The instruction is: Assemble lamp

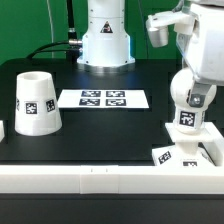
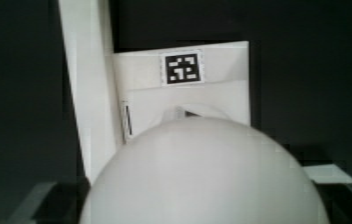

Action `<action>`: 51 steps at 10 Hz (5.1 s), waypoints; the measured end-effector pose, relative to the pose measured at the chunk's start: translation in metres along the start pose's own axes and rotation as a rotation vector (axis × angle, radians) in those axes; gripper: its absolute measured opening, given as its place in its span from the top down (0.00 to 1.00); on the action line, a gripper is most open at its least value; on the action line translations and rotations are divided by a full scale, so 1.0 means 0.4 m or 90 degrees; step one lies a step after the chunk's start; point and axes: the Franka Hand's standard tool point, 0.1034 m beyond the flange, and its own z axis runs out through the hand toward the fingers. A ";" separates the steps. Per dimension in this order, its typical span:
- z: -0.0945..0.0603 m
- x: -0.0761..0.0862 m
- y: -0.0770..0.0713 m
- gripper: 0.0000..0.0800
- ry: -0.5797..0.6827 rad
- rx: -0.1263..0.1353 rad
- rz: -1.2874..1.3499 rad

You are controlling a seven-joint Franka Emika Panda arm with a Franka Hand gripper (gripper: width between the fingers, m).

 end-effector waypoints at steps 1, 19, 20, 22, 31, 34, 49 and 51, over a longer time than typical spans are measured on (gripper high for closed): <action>0.000 0.001 -0.001 0.28 0.002 -0.004 0.036; 0.005 0.009 -0.011 0.28 0.055 0.073 0.950; 0.005 0.005 -0.014 0.28 0.069 0.087 1.024; 0.004 0.004 -0.014 0.28 0.074 0.109 1.137; 0.004 0.020 -0.018 0.28 0.054 0.172 1.526; 0.003 0.028 -0.018 0.28 0.045 0.218 1.671; 0.000 0.014 -0.024 0.13 0.062 0.081 0.806; -0.007 0.013 -0.014 0.13 0.064 0.057 0.674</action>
Offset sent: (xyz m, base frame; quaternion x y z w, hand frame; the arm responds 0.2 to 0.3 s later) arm 0.0000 0.0000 0.0000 0.0000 0.0000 0.1938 0.9810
